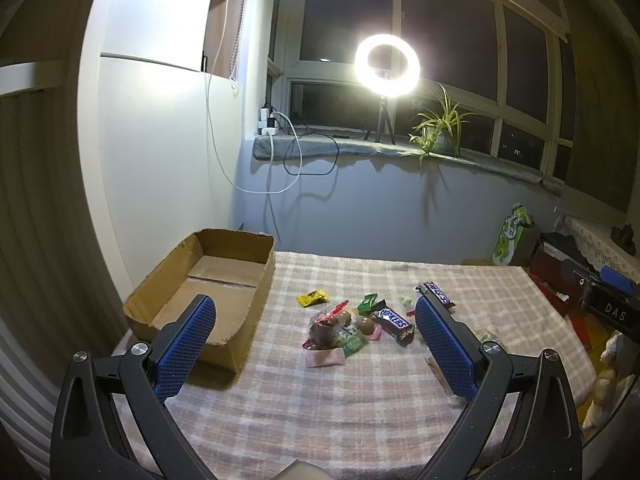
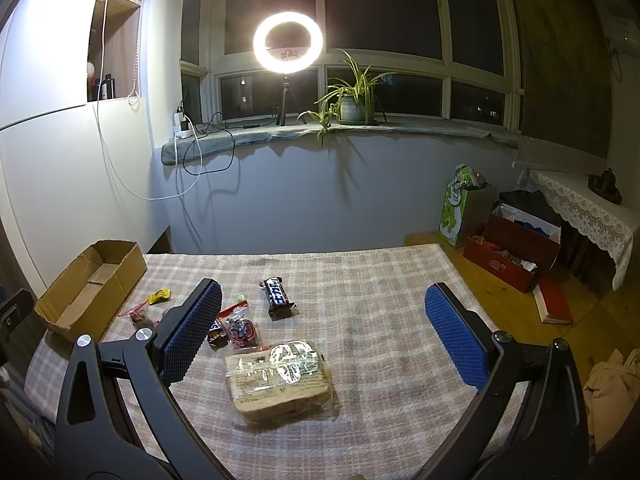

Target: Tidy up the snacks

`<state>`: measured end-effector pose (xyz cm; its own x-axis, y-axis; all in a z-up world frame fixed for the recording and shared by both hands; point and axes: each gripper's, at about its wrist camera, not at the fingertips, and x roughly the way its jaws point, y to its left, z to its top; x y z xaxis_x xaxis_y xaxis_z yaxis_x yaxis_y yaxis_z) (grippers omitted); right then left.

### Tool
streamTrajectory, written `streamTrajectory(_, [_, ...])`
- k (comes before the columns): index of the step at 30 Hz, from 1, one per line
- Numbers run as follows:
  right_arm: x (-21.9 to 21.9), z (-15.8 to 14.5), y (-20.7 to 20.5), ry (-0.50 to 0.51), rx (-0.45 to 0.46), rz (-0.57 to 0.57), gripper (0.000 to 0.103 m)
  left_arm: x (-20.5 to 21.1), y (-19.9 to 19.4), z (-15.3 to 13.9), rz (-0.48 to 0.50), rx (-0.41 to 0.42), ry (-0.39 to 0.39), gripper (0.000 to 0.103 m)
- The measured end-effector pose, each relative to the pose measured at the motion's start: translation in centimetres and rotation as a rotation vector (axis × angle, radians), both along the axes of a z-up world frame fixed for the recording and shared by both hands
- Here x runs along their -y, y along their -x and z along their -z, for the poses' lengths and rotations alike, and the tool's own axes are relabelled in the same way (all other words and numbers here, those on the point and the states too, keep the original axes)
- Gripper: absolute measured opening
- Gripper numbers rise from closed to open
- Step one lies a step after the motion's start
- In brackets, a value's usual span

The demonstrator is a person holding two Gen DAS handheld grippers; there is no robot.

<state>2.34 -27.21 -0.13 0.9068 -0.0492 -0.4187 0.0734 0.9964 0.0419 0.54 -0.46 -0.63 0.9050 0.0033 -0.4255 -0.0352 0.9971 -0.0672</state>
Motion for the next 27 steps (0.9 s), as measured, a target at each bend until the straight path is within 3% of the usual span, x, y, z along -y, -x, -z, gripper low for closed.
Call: streamTrajectory(27, [-0.18, 0.37, -0.08, 0.001, -0.006, -0.003, 0.103, 0.01, 0.03, -0.09, 0.005, 0.004, 0.003, 0.100])
